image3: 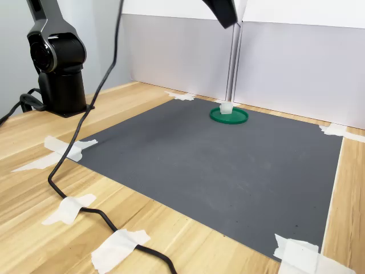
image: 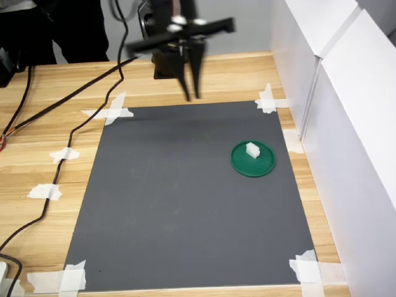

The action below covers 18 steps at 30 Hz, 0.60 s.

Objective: Grasp a white terminal and put it on the green lid.

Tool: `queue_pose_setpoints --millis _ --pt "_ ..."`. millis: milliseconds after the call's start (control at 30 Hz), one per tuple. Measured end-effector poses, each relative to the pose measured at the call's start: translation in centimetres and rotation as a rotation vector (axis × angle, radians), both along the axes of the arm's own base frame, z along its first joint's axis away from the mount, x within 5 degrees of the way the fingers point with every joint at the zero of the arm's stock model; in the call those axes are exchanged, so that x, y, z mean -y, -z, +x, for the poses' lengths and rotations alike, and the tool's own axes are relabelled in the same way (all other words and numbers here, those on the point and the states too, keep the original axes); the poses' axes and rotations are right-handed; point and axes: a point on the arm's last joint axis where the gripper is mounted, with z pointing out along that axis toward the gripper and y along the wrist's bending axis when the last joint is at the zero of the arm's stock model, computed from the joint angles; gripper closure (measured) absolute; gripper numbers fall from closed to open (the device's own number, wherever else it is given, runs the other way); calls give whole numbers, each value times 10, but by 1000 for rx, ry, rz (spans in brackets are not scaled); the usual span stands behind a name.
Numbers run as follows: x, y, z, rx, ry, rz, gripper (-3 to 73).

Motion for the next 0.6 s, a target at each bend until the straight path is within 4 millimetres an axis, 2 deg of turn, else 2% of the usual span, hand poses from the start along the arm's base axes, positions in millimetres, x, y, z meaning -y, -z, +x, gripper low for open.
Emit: queue_pose_setpoints --millis 100,167,400,500,600 --pt "25 5 -31 91 103 4 705" --pt "33 15 -56 158 149 4 710" --pt "34 75 -134 366 180 -11 711" --pt "33 101 -158 436 181 -15 711" --pt "32 121 -171 464 181 -16 711"
